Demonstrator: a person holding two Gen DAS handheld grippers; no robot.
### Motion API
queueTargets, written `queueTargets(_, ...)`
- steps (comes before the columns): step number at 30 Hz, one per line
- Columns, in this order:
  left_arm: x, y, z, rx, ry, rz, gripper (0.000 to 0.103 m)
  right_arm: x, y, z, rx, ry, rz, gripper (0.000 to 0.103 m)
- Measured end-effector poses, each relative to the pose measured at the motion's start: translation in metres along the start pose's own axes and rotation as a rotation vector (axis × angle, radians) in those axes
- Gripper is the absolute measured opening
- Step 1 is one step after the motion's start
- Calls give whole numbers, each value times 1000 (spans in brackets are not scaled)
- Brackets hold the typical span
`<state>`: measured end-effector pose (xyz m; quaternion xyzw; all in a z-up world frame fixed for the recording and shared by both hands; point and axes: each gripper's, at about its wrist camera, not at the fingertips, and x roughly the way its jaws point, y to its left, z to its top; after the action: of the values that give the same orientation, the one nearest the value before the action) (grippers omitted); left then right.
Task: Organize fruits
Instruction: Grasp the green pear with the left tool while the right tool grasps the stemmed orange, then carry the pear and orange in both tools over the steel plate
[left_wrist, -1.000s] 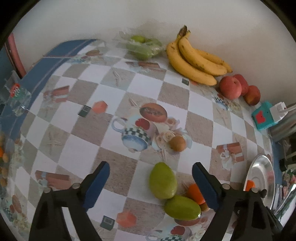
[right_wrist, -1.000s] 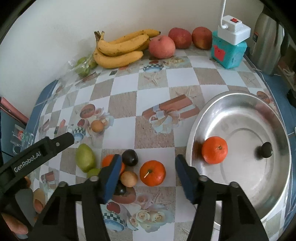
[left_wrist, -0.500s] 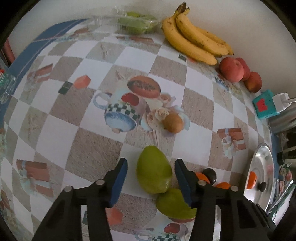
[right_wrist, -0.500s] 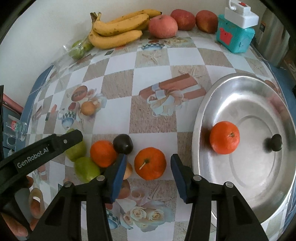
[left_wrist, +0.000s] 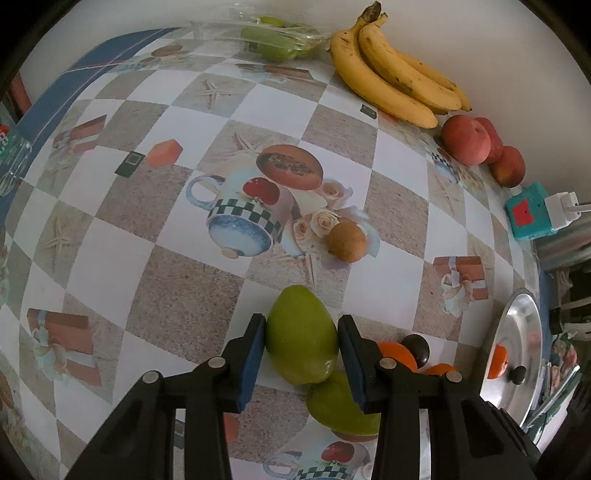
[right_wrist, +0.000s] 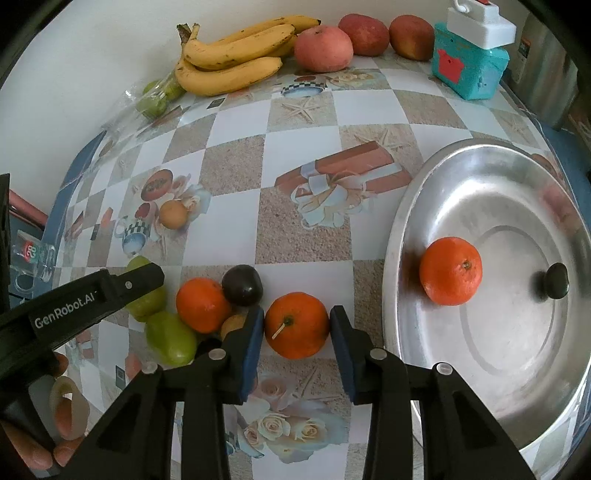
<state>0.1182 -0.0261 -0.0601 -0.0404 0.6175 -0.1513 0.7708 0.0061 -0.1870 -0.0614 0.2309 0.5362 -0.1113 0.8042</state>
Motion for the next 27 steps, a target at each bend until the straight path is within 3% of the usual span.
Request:
queueTargets(8,-17,1,4,-5,-36,-11,43,-7,-4,1,27,-13,25,37)
queueTargets(20,-63,-5,14,-3,-163,-36,43,-68,0,15,35,-173,83,37)
queueTargets(27,-78,-17,11,28,-203,-30,43,-64,-4,12,21,-160,75,37)
